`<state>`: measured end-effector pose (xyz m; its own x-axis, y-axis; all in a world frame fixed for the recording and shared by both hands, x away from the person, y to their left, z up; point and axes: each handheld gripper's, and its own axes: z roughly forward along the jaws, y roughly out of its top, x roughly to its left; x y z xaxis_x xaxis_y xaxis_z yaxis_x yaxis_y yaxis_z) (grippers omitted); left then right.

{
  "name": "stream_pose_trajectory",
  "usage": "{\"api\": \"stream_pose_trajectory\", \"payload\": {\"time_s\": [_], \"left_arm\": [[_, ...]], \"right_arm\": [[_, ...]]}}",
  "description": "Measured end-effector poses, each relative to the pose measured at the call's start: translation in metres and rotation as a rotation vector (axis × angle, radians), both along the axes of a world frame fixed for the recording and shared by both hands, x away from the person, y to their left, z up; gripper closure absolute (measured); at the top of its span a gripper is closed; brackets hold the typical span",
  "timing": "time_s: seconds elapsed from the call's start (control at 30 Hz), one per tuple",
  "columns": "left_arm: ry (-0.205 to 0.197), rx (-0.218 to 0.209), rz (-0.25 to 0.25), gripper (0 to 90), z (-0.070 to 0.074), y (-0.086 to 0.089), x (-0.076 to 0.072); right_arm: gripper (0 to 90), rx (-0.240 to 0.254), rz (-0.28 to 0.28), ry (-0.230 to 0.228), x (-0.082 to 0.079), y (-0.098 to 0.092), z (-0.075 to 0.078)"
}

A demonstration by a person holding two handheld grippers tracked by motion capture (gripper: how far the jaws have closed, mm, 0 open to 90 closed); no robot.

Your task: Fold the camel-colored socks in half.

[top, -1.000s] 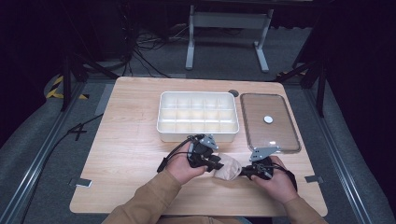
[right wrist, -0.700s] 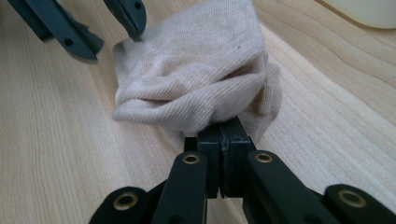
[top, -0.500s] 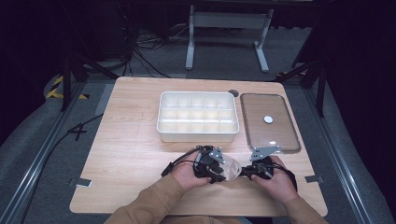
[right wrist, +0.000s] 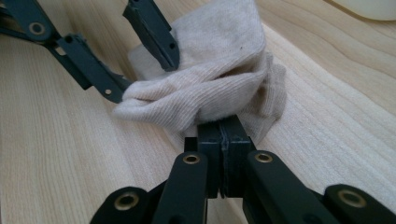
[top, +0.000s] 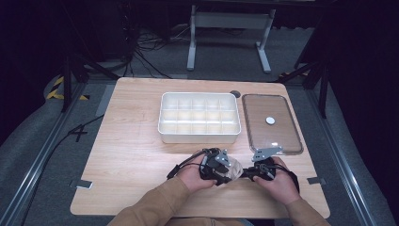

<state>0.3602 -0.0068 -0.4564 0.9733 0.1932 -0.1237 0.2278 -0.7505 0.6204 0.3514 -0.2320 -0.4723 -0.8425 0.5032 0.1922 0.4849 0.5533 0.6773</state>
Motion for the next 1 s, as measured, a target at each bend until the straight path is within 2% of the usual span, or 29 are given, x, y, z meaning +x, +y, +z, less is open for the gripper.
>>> {"api": "stream_pose_trajectory", "payload": {"time_s": [0.1,0.33,0.5,0.67,0.73,0.9,1.0], "left_arm": [[0.024,-0.006,0.022,62.6,-0.003,0.000,0.002],[0.039,-0.010,0.047,62.9,-0.003,0.000,0.001],[0.035,-0.012,0.049,62.2,-0.001,0.000,0.001],[0.029,-0.006,0.056,62.1,-0.001,-0.001,0.000],[0.021,-0.003,0.055,61.8,-0.001,-0.002,0.000],[0.011,0.002,0.047,61.7,0.000,-0.003,0.000],[0.010,0.005,0.056,61.7,0.000,-0.004,-0.001]], "right_arm": [[85.1,-0.004,0.010,0.008,-0.001,0.001,0.001],[80.9,-0.046,0.031,0.010,-0.008,0.000,0.012],[74.7,-0.034,0.015,0.015,-0.015,-0.011,0.025],[63.7,-0.008,0.006,0.034,-0.021,-0.016,0.035],[57.9,0.019,-0.010,0.045,-0.022,-0.015,0.039],[51.2,0.031,-0.040,0.053,-0.019,-0.006,0.038],[49.2,0.038,-0.077,0.080,-0.016,0.001,0.036]]}}
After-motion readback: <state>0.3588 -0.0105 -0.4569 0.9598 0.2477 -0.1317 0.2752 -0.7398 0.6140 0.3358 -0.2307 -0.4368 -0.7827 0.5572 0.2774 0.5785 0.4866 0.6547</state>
